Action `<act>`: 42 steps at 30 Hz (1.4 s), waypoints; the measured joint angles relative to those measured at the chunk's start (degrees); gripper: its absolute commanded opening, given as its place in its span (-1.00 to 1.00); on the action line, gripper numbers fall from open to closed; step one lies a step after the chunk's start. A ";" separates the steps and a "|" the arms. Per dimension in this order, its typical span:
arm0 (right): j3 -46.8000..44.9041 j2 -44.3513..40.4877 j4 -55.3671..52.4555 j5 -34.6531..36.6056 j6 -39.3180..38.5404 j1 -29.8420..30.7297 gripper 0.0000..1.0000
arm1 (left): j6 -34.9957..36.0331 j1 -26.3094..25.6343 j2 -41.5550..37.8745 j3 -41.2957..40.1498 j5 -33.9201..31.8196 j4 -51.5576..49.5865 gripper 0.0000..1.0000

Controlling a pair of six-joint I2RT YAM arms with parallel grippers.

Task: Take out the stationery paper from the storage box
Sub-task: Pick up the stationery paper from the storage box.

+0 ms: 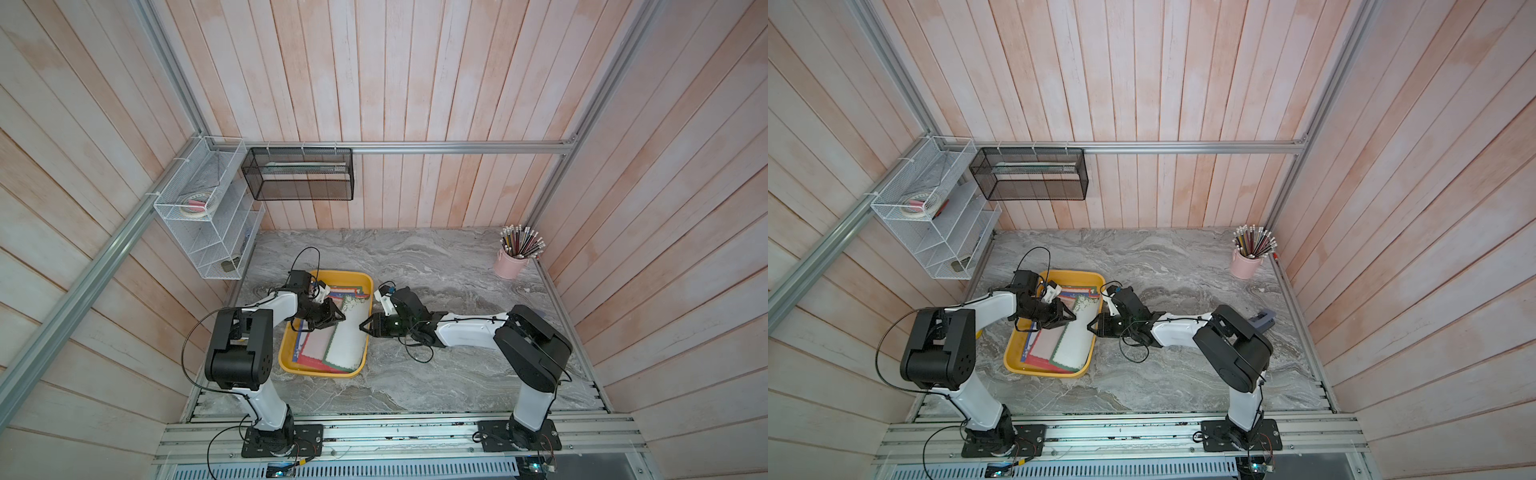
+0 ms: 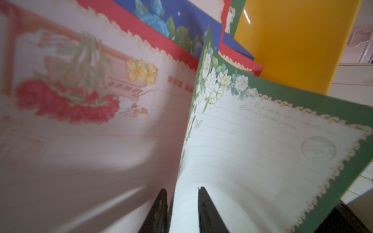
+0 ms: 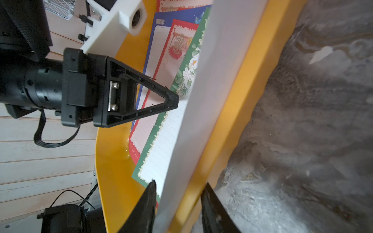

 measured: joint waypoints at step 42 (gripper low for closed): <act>0.04 -8.66 -3.17 9.53 -5.11 0.00 0.54 | 1.01 -1.11 -23.78 1.95 -10.08 -5.03 -1.00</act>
